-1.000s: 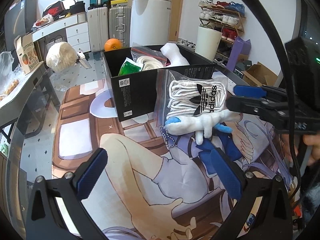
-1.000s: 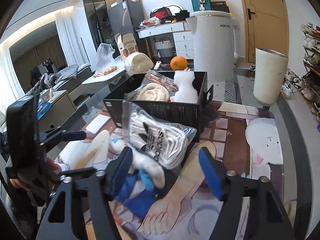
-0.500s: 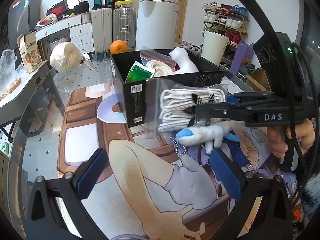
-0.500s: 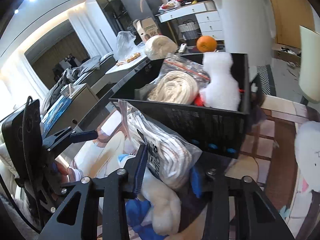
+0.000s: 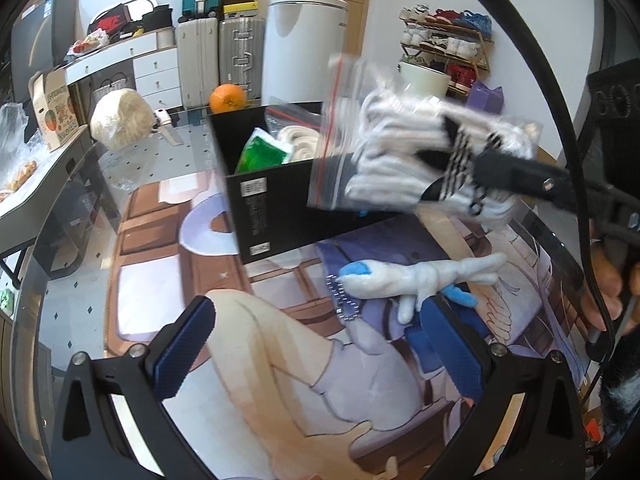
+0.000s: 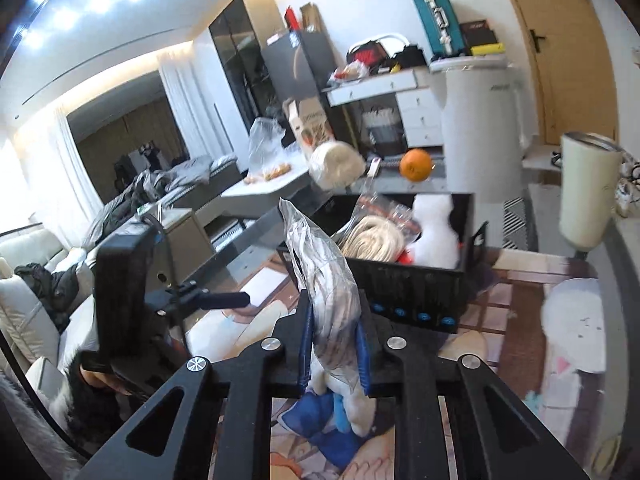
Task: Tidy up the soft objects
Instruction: 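Lift the bagged cable with the right gripper while the left grasps the white plush keychain, then carry the bagged cable over the box with the right gripper while the left lifts the plush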
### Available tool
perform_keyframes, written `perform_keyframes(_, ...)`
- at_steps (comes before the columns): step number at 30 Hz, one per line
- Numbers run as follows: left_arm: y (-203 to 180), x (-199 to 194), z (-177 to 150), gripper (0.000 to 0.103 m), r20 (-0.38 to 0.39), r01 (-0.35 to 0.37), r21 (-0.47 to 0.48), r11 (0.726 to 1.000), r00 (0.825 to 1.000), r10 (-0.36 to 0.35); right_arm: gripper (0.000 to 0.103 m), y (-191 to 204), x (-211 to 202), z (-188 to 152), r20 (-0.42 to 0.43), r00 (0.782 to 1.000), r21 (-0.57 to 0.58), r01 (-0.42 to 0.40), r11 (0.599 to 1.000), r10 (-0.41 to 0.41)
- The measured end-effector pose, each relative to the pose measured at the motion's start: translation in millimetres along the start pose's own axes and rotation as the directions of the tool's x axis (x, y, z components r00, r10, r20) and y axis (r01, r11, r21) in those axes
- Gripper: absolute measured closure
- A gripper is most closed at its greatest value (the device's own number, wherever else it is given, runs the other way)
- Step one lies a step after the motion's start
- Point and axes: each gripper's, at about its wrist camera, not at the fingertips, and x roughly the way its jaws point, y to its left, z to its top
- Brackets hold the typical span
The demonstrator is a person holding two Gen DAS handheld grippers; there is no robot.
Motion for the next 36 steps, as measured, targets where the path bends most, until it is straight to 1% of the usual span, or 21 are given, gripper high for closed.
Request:
perform_keyframes(7,-21,14,7,0.0,-0.031,0.035,0.035,0.999,0.999,-0.033,0.085,1,-44,-6,0.098,0.995,0.037,0.026,0.999,-0.03)
perform_keyframes(9,-27,21,10,0.0,-0.043,0.022,0.048,0.999,0.999,-0.019,0.085,0,-54,-7,0.115,0.993,0.047,0.032,0.998,-0.037)
perform_keyframes(15,-36,44,17,0.001,-0.116,0.034,0.054,0.998,0.993,-0.028,0.085,-8,-71,-5,0.138,0.988,0.065,0.054,0.996,-0.063)
perform_keyframes(17,-37,47,20,0.009,-0.122,0.058,0.047,0.997,0.991,-0.052,0.085,-8,-73,-5,0.136,0.988,0.066,0.059,0.996,-0.068)
perform_keyframes(18,-37,48,21,0.023,-0.123,0.085,0.043,0.995,0.989,-0.079,0.085,-9,-74,-5,0.137,0.988,0.067,0.062,0.996,-0.07)
perform_keyframes(19,-38,48,21,0.033,-0.123,0.11,0.039,0.993,0.987,-0.104,0.085,-10,-75,-5,0.137,0.988,0.07,0.059,0.996,-0.068)
perform_keyframes(20,-39,48,22,0.038,-0.118,0.12,0.044,0.992,0.986,-0.114,0.085,-10,-75,-5,0.137,0.988,0.071,0.056,0.996,-0.066)
perform_keyframes(22,-44,46,21,0.069,-0.118,0.148,0.067,0.987,0.983,-0.139,0.085,-9,-75,-6,0.138,0.988,0.074,0.055,0.996,-0.065)
perform_keyframes(23,-46,45,21,0.07,-0.114,0.15,0.075,0.986,0.983,-0.141,0.085,-9,-74,-7,0.137,0.989,0.075,0.052,0.996,-0.062)
perform_keyframes(25,-50,43,19,0.077,-0.114,0.16,0.095,0.982,0.982,-0.149,0.085,-9,-72,-7,0.138,0.988,0.077,0.052,0.996,-0.063)
perform_keyframes(28,-54,40,14,0.077,-0.125,0.16,0.118,0.98,0.982,-0.145,0.085,-10,-69,-6,0.138,0.988,0.077,0.052,0.996,-0.062)
perform_keyframes(33,-51,39,13,0.077,-0.127,0.157,0.103,0.982,0.982,-0.144,0.085,-11,-68,-6,0.141,0.988,0.076,0.054,0.996,-0.065)
perform_keyframes(36,-51,31,11,0.079,-0.096,0.162,0.108,0.981,0.984,-0.152,0.085,-11,-69,-6,0.144,0.987,0.077,0.057,0.995,-0.067)
